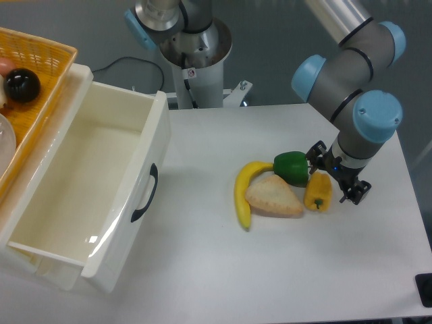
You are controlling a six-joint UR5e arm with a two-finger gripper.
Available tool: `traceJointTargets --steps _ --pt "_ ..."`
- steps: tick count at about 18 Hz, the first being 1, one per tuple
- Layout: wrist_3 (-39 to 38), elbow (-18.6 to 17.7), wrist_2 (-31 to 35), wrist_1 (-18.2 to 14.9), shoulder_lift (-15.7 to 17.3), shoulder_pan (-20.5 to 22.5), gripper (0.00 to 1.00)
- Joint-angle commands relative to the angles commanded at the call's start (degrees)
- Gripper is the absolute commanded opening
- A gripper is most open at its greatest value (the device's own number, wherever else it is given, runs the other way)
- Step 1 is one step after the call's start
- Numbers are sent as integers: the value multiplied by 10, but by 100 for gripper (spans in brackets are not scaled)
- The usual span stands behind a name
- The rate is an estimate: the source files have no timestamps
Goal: Pick up the yellow pepper
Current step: 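Open the gripper and move it above the yellow bell pepper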
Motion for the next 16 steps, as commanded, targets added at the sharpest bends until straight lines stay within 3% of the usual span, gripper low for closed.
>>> traceJointTargets --steps 4,7,11,16 --pt "-7 1 -3 0 2 1 100" --pt "-15 -20 -4 0 16 20 100" --pt "-124 -54 -46 1 21 59 100" --pt "-157 -62 -51 4 18 64 100"
